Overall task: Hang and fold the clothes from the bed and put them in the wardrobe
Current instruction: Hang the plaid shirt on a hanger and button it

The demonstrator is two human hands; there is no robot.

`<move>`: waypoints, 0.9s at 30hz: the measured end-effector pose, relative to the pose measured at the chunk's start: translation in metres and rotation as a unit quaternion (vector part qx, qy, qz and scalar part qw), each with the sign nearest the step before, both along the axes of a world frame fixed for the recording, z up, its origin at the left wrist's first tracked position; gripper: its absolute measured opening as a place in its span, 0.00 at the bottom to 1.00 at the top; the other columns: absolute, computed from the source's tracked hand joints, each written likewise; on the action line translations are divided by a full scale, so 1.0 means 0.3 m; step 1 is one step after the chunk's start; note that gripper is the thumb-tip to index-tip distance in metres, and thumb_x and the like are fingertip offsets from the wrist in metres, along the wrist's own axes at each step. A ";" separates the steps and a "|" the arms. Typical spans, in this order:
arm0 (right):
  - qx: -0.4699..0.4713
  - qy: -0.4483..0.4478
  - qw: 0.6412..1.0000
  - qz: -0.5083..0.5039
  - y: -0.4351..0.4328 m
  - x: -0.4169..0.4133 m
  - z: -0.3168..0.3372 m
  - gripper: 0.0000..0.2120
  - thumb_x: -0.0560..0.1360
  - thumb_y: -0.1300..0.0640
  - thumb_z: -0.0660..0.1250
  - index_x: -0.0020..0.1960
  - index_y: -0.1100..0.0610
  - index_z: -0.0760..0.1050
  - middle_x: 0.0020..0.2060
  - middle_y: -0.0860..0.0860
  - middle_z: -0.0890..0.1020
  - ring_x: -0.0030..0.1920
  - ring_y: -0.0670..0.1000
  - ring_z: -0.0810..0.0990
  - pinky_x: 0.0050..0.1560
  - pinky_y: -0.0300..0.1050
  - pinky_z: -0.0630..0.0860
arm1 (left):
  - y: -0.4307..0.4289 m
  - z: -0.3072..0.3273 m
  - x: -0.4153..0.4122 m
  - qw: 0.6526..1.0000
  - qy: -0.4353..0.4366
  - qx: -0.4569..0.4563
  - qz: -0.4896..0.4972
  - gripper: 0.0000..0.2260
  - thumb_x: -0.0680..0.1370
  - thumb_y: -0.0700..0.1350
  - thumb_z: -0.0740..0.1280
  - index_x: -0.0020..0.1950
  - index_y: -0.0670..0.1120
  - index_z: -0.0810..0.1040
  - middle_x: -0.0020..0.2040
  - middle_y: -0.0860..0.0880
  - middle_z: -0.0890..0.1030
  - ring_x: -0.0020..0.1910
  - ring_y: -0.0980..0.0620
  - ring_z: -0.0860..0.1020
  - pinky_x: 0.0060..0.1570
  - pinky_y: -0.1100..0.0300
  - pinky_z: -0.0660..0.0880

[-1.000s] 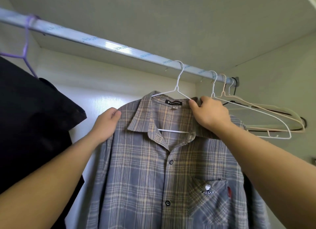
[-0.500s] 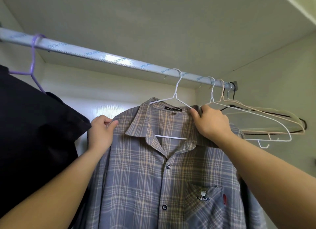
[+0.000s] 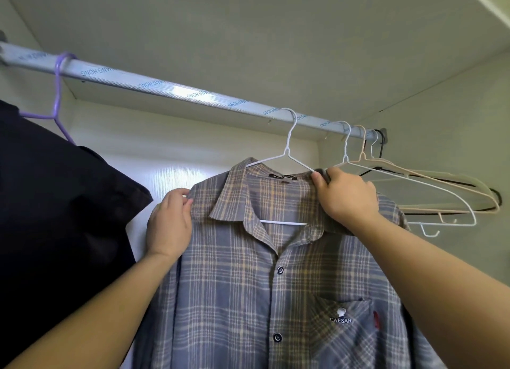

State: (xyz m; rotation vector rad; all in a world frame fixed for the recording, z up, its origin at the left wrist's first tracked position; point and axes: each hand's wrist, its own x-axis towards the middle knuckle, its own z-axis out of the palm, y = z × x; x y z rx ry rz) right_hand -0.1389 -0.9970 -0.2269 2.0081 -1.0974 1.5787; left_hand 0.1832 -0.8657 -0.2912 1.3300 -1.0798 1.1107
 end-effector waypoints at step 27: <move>0.097 -0.089 0.978 0.162 -0.070 -0.278 -0.132 0.07 0.84 0.50 0.62 0.56 0.50 0.76 0.46 0.46 0.78 0.46 0.49 0.75 0.48 0.45 0.69 | -0.080 0.247 -0.091 0.994 0.071 0.065 -0.060 0.12 0.85 0.48 0.59 0.52 0.45 0.81 0.49 0.41 0.78 0.55 0.39 0.74 0.56 0.46 0.66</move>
